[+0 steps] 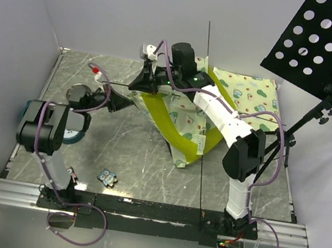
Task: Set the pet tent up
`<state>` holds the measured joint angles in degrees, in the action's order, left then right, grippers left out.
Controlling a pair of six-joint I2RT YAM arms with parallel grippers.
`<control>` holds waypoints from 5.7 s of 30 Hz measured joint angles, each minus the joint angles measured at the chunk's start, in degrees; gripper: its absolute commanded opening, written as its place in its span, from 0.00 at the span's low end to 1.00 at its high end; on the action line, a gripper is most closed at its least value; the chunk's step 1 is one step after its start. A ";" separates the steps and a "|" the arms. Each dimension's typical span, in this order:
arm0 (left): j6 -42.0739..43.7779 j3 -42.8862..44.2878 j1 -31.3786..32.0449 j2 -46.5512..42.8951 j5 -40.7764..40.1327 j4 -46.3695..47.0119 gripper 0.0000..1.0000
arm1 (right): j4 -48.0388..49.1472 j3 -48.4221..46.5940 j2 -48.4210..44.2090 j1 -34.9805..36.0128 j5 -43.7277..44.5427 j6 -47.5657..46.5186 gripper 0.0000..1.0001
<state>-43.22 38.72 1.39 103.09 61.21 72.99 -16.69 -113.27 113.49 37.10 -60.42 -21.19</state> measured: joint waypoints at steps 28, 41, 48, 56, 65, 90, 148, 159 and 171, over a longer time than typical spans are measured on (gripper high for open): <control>52.11 7.93 -10.08 -32.52 2.16 -66.47 0.01 | -12.02 4.13 -2.36 -2.29 3.30 -10.73 0.42; 57.07 8.87 -10.08 -34.40 1.90 -72.83 0.01 | -5.97 4.15 -2.23 0.31 3.39 -7.69 0.42; 60.48 9.16 -10.08 -35.89 1.92 -77.44 0.01 | -5.22 4.15 1.11 0.31 4.11 -8.87 0.60; 64.17 9.75 -10.08 -37.35 1.95 -82.18 0.01 | -5.25 4.15 5.62 0.42 5.60 -9.09 0.71; 68.11 11.10 -10.03 -38.12 2.05 -86.51 0.01 | -4.44 4.11 6.56 0.42 7.26 -9.44 0.79; 87.14 29.79 -19.74 -32.74 5.97 -113.42 1.00 | -8.96 5.22 4.37 0.15 2.86 -9.49 0.00; 87.95 36.28 -10.29 -27.02 6.93 -122.07 0.01 | 11.21 20.41 -5.53 4.63 6.88 -2.38 0.24; 82.60 37.55 -10.36 -26.67 7.28 -126.97 0.01 | 20.94 24.72 -10.49 4.63 8.94 -3.98 0.25; 81.09 37.48 -10.36 -26.97 7.28 -126.81 0.01 | 21.62 24.72 -10.73 4.59 8.09 -5.29 0.25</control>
<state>37.87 76.20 -8.97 76.12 68.49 -53.82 4.93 -88.55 102.76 41.69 -52.34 -26.48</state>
